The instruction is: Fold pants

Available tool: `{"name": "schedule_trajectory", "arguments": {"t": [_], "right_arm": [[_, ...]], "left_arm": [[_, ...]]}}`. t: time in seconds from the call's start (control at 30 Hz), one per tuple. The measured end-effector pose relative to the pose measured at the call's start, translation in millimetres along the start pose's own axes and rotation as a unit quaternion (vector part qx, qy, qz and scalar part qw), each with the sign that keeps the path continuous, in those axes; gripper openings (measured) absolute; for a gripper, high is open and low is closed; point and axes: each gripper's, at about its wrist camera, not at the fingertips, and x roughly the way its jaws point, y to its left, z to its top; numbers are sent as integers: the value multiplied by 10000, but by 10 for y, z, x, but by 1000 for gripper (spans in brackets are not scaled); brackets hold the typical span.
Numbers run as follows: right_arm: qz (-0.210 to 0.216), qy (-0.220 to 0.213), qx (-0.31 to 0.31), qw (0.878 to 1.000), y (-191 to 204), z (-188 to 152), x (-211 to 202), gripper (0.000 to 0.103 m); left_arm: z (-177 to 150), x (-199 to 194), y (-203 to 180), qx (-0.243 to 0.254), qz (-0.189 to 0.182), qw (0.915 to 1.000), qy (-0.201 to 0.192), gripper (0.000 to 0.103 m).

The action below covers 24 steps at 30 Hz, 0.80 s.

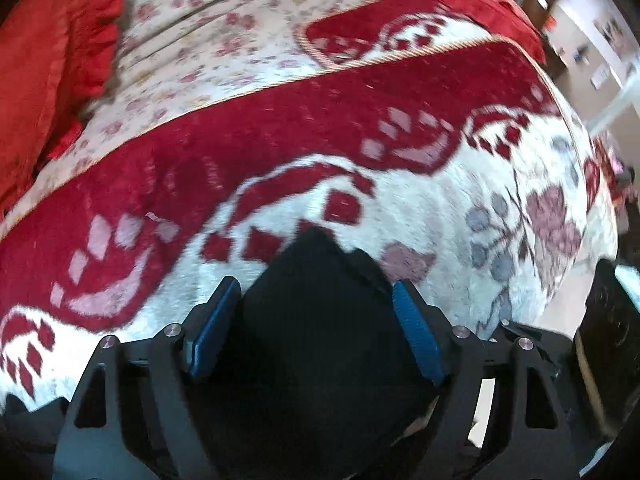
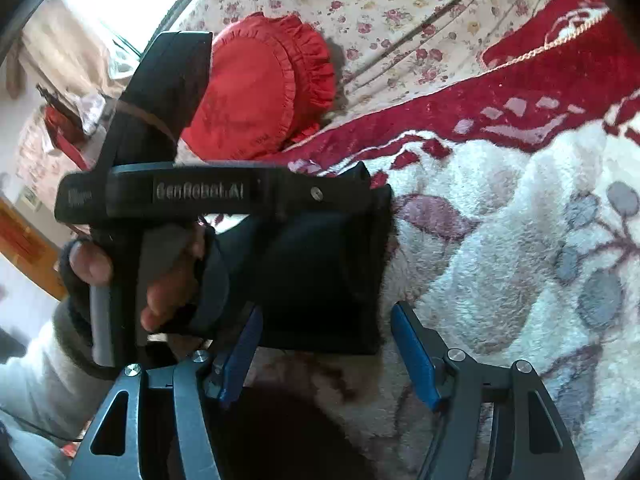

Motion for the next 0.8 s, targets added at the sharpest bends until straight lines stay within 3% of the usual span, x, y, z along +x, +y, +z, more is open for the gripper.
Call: {"name": "schedule_trajectory", "arguments": {"t": [0.17, 0.27, 0.33, 0.43, 0.53, 0.8], "right_arm": [[524, 170, 192, 9983, -3, -44, 113, 60], [742, 21, 413, 9964, -58, -55, 184, 54], [1014, -57, 703, 9923, -144, -41, 231, 43], [898, -145, 794, 9927, -213, -1, 283, 20], [845, -163, 737, 9936, -178, 50, 283, 17], [758, -295, 336, 9961, 215, 227, 118, 15]], "left_arm": [[14, 123, -111, 284, 178, 9994, 66, 78], [-14, 174, -166, 471, 352, 9983, -10, 76], [-38, 167, -199, 590, 390, 9975, -85, 64], [-53, 138, -228, 664, 416, 9968, -164, 46], [-72, 73, -230, 612, 407, 9970, -258, 30], [-116, -455, -134, 367, 196, 9963, -755, 25]]}}
